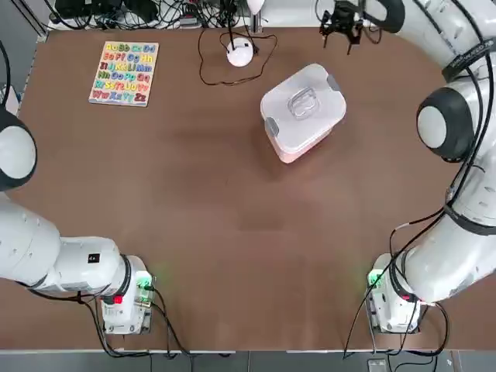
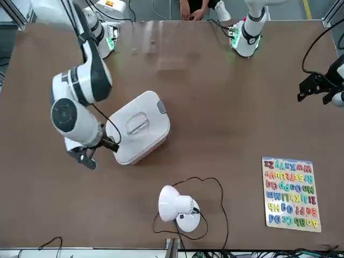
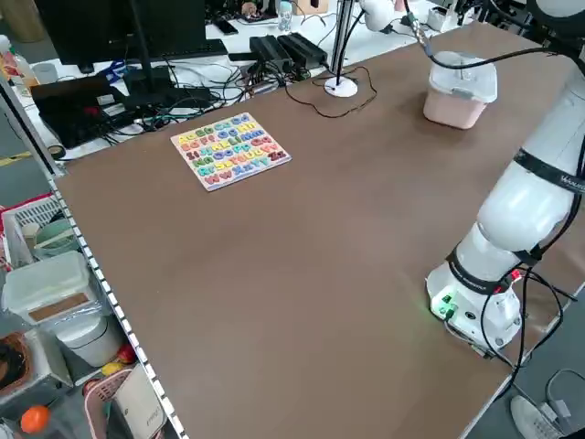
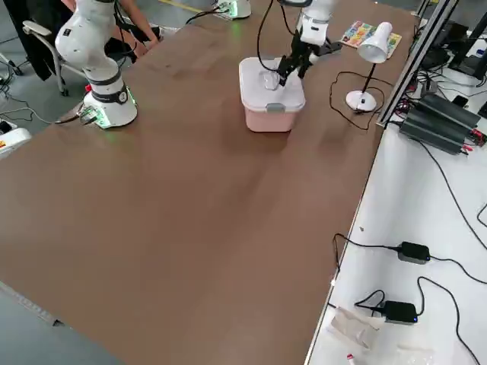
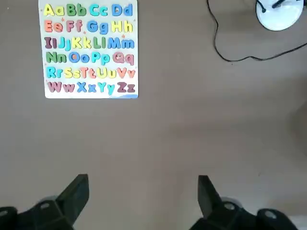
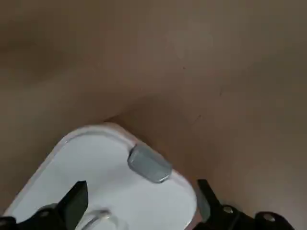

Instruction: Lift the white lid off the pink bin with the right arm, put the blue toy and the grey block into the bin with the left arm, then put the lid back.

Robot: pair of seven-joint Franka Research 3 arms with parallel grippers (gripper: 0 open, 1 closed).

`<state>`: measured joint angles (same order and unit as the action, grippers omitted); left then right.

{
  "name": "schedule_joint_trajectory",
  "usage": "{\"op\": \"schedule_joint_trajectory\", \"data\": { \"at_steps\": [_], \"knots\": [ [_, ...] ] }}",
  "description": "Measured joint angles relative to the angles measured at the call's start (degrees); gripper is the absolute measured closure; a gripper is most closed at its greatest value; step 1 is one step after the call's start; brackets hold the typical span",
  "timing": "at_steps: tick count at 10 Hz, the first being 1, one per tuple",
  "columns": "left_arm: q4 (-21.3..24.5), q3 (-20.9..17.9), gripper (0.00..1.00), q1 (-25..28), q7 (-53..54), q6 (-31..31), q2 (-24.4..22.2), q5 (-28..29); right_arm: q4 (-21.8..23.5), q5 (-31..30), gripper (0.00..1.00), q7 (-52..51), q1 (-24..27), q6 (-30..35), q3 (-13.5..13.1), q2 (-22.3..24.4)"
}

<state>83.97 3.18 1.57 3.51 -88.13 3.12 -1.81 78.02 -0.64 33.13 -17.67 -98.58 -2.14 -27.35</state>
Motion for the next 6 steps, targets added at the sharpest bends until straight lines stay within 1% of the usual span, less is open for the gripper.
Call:
{"op": "schedule_joint_trajectory", "data": {
  "at_steps": [2,3,4,5,6],
  "knots": [
    [-0.02,0.00,0.00,0.00,0.00,-0.02,0.00,0.00,-1.06,-0.26,0.00,-18.29,6.43,0.97,-0.24,1.03],
    [-0.04,0.00,0.00,0.00,0.00,-0.02,0.01,0.00,-1.25,-0.31,0.00,-23.80,8.64,2.35,-0.48,2.35],
    [-0.05,0.00,0.00,0.01,0.00,-0.03,0.02,0.00,-1.37,-0.54,0.00,-26.92,11.07,3.83,-0.59,4.45],
    [-0.07,0.00,0.00,0.01,0.00,-0.03,0.02,0.00,-1.54,-0.60,0.00,-27.88,12.48,5.75,-0.59,6.73],
    [-0.09,0.00,0.00,0.01,0.00,-0.03,0.03,0.00,-1.70,-0.64,0.00,-28.01,13.32,8.97,-0.58,10.20]
  ]
}}
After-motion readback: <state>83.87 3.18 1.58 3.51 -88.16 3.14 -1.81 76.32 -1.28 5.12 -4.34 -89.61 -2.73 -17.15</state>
